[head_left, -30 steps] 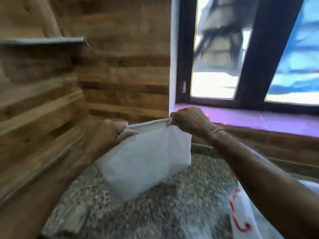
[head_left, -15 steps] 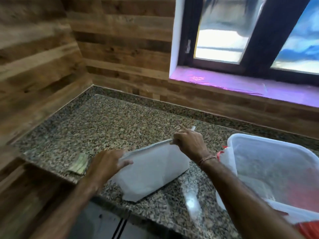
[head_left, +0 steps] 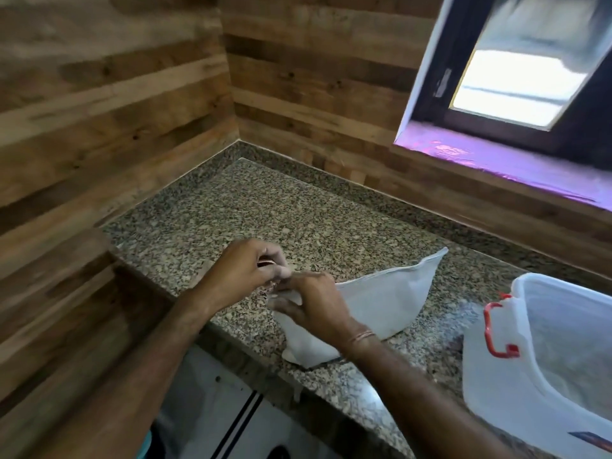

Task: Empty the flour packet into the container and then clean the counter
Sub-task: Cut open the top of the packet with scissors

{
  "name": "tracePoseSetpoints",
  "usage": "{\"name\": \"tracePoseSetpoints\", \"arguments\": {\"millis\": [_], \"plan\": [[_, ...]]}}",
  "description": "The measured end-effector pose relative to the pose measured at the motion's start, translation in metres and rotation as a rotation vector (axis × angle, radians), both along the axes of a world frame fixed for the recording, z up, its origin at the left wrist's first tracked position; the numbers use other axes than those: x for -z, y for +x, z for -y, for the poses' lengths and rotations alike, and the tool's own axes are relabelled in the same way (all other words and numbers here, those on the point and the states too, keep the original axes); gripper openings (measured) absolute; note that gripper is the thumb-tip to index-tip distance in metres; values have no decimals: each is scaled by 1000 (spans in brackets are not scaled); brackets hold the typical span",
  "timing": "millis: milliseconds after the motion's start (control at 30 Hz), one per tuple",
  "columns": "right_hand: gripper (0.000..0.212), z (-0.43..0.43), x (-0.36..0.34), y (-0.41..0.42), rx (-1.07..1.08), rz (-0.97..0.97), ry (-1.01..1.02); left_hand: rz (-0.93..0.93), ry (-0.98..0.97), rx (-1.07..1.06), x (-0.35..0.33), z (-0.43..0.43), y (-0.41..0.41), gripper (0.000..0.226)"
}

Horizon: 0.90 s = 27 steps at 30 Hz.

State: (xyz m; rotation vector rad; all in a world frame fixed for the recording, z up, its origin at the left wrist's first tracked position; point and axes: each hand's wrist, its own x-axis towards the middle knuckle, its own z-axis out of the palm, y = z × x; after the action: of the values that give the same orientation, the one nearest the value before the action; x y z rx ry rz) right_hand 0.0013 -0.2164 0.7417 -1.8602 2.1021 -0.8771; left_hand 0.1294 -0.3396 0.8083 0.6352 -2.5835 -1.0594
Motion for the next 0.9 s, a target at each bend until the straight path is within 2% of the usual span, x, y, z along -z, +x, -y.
{"name": "tracePoseSetpoints", "arguments": {"millis": [67, 133, 200, 300, 367, 433, 600, 733, 833, 900], "plan": [[34, 2, 1, 9, 59, 58, -60, -89, 112, -17, 0, 3, -1, 13], [28, 1, 2, 12, 150, 149, -61, -222, 308, -60, 5, 8, 4, 4], [22, 0, 2, 13, 184, 309, -35, -318, 450, -155, 18, 10, 14, 12], [22, -1, -2, 12, 199, 546, 0, -187, 429, -191, 49, 6, 31, 13], [28, -1, -3, 8, 242, 624, -3, -105, 437, -110, 66, -4, 37, 9], [32, 1, -2, 6, 286, 667, -15, -104, 402, -65, 77, -15, 35, 8], [32, 3, -7, 12, 377, 578, -21, -170, 116, -205, 87, -31, 22, 38], [29, -10, -11, 3, 567, 276, -42, -239, 128, -149, 93, -25, 26, 36], [22, -34, -10, -32, 773, 236, -76, -216, 130, -88, 98, -14, 34, 37], [26, -52, -10, -54, 846, 207, -126, -132, 101, -38, 93, -7, 37, 34]]}}
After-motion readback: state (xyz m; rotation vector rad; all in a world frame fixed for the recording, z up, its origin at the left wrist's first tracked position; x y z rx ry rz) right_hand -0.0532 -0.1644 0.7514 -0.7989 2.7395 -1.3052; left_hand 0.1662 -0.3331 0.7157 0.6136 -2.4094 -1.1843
